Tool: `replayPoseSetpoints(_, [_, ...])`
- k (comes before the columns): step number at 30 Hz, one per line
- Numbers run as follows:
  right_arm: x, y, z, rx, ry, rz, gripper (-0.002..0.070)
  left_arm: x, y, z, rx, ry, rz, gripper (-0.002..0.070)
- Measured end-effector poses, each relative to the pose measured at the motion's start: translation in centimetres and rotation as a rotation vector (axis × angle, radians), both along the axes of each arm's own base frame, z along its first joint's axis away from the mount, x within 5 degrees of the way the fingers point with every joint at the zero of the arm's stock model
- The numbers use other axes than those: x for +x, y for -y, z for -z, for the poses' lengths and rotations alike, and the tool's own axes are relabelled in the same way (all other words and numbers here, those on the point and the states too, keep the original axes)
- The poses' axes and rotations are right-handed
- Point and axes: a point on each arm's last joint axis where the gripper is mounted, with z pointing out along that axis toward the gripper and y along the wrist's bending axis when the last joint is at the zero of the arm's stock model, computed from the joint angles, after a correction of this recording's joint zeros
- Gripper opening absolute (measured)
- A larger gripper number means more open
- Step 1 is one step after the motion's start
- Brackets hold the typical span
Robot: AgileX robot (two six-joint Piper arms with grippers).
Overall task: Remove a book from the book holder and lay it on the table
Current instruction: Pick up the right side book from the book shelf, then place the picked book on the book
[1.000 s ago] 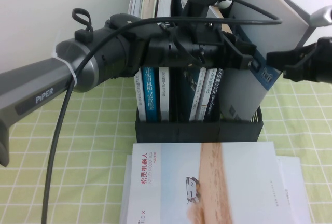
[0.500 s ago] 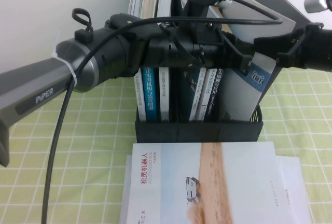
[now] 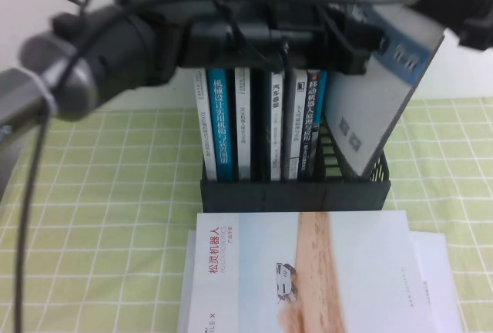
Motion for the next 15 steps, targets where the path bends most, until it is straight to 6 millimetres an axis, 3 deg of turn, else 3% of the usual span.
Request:
replayPoseSetpoints(4, [-3.5, 0.2, -4.0, 0.048, 0.082, -0.004, 0.0010, -1.6, -2.2, -3.3, 0.006, 0.035, 0.003, -0.0003])
replayPoseSetpoints(8, [-7.2, 0.2, -6.8, 0.068, 0.123, -0.045, 0.0010, -3.1, -5.3, -5.8, 0.058, 0.038, -0.004, -0.0003])
replayPoseSetpoints(15, [-12.3, -0.1, -9.4, -0.043, 0.102, -0.154, 0.0010, -6.3, -12.4, -9.3, 0.195, 0.000, -0.091, -0.0003])
